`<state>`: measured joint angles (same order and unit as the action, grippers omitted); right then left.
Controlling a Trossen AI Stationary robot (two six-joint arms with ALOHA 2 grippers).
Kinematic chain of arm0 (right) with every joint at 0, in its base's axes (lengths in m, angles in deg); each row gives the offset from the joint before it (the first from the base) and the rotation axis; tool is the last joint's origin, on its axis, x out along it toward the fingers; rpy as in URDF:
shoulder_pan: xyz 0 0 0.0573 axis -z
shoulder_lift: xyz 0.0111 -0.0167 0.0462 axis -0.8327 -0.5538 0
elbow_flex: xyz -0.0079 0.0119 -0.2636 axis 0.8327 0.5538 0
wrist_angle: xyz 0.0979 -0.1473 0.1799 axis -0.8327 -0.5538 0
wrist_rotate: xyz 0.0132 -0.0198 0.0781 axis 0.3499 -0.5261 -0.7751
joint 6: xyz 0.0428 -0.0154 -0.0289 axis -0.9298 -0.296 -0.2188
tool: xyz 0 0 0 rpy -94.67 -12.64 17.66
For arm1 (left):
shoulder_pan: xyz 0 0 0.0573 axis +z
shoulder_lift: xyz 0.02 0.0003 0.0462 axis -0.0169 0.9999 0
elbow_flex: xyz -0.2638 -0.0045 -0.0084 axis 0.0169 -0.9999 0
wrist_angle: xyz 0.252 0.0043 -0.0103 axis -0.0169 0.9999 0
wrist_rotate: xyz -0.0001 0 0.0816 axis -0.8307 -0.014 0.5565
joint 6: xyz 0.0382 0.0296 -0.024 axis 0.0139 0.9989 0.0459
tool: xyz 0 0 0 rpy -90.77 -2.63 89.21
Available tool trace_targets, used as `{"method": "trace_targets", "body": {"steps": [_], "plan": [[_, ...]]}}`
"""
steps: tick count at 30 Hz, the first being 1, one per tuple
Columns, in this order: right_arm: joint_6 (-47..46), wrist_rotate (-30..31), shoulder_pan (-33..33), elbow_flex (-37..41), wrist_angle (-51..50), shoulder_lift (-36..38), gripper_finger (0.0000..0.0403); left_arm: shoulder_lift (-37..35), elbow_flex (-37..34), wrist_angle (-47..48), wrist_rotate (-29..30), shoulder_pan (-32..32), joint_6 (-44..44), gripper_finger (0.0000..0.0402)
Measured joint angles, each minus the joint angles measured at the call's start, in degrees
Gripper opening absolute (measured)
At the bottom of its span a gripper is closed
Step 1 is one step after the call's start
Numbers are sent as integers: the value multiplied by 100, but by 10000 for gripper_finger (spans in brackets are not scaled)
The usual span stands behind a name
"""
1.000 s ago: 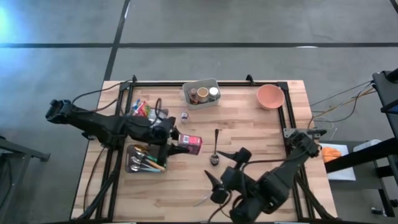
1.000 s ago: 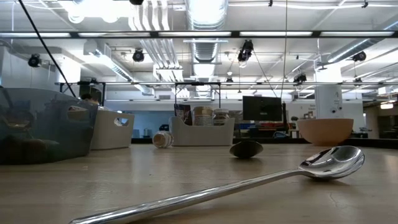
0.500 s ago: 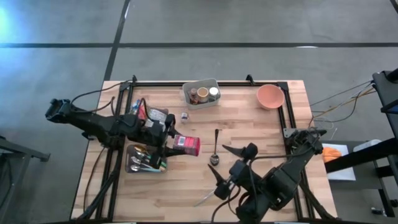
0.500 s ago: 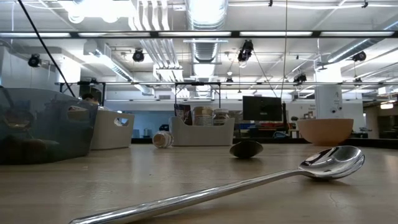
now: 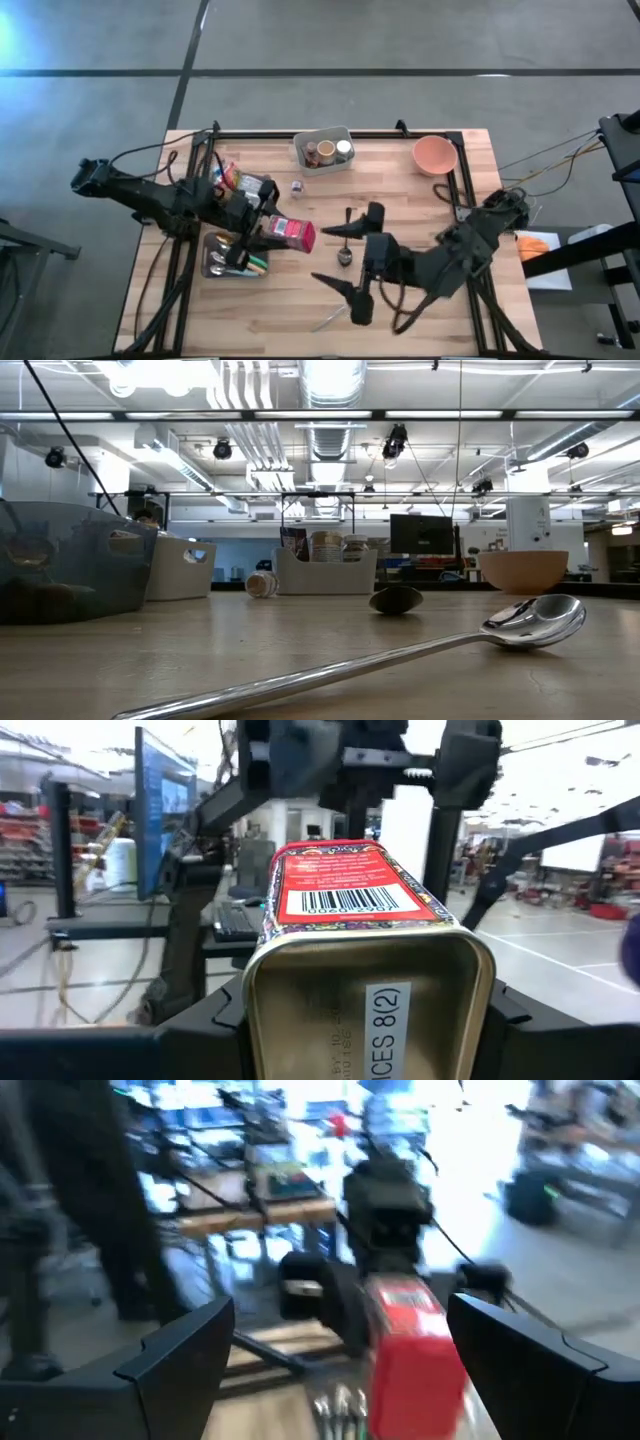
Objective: Pick & Place Food Item
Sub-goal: Put the red spice can into the top gray bin
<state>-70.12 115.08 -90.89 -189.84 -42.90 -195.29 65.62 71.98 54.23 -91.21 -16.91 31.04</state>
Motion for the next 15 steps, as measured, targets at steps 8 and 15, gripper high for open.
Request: {"method": "trace_targets", "body": {"steps": [8,15], "plan": [[-59,-19,333,175,-707,41,364,-201,0,90,-138,-39,-129,198],[-203,-107,763,719,-395,85,364,-280,-4,128,-134,-38,-78,198]]}}
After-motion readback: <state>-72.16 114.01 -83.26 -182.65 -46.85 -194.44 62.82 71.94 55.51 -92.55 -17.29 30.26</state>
